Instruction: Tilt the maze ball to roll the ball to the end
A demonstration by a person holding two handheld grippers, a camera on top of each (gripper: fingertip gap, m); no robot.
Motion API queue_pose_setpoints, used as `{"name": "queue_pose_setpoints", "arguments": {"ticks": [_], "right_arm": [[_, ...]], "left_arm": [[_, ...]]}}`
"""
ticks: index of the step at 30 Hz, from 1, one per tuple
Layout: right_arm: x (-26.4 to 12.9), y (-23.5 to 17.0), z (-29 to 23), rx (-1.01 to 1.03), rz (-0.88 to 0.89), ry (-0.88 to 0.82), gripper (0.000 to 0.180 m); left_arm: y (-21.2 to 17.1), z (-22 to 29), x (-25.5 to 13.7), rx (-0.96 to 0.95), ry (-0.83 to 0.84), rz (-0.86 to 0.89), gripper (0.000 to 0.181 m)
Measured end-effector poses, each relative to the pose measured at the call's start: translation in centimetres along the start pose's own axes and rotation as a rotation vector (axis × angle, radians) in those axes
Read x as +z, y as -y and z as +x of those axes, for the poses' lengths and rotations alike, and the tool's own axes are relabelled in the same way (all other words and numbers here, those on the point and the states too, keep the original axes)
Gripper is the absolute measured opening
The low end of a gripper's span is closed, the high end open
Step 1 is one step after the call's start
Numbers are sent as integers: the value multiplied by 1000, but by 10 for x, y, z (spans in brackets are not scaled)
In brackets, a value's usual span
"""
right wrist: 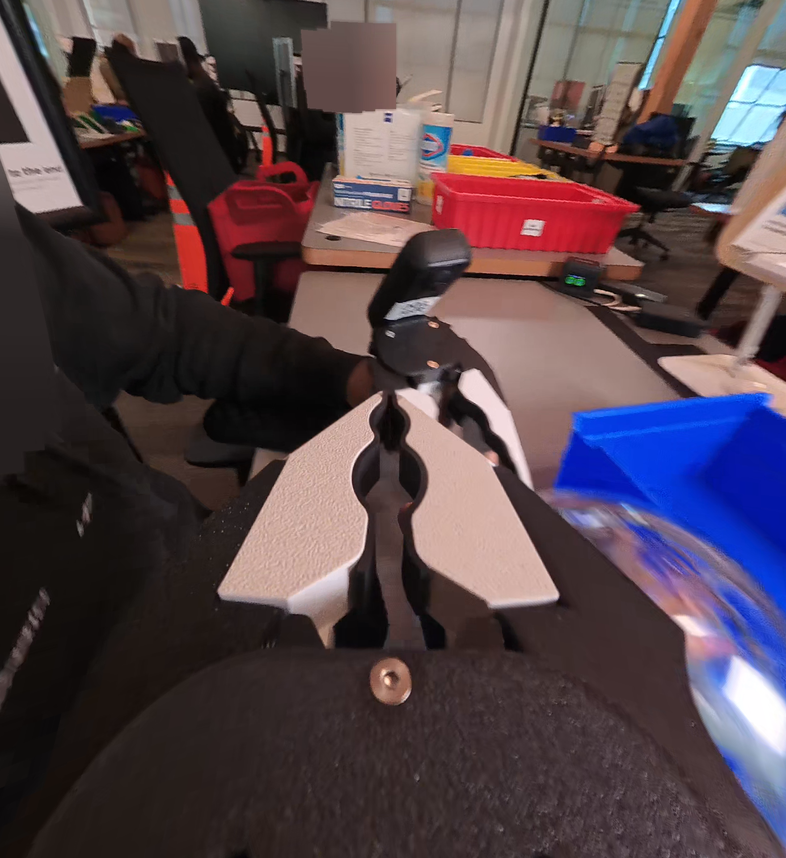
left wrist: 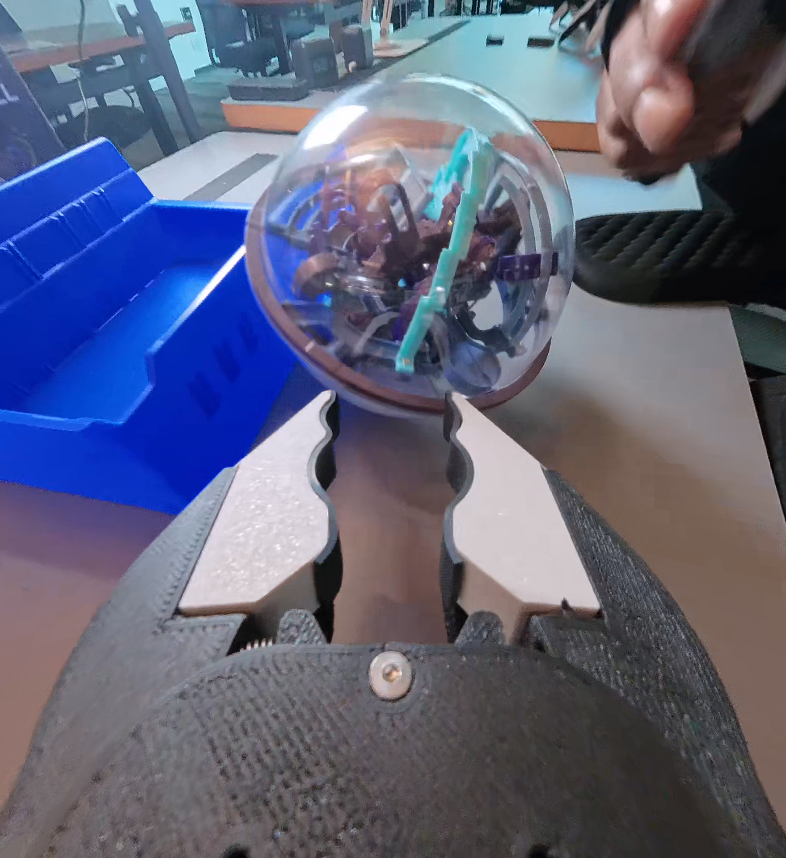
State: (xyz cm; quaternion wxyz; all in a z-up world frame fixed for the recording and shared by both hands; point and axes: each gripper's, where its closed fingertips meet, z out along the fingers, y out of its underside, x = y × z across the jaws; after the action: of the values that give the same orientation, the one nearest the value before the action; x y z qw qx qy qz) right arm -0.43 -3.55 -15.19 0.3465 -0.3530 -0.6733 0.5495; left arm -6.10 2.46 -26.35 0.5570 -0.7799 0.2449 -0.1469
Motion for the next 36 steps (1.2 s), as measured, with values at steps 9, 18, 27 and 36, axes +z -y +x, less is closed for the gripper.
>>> {"name": "queue_pose_setpoints", "arguments": {"ticks": [9,18,27,36], "right_arm": [[160,-8,-122,191,-146,298,0],[181,-64,-199,22,-298,321,0],[155,-54,-172,-118,-241,58,0],[140,-20,-156,-265,-206,-59,1]], "left_arm": [[-3,-20,-16,-98,42,79,27],[-1,-17,-21,-108,33,93,27],[-2,-16,-21,-124,41,95,27],[-7,-19,-17,-161,51,83,28]]}}
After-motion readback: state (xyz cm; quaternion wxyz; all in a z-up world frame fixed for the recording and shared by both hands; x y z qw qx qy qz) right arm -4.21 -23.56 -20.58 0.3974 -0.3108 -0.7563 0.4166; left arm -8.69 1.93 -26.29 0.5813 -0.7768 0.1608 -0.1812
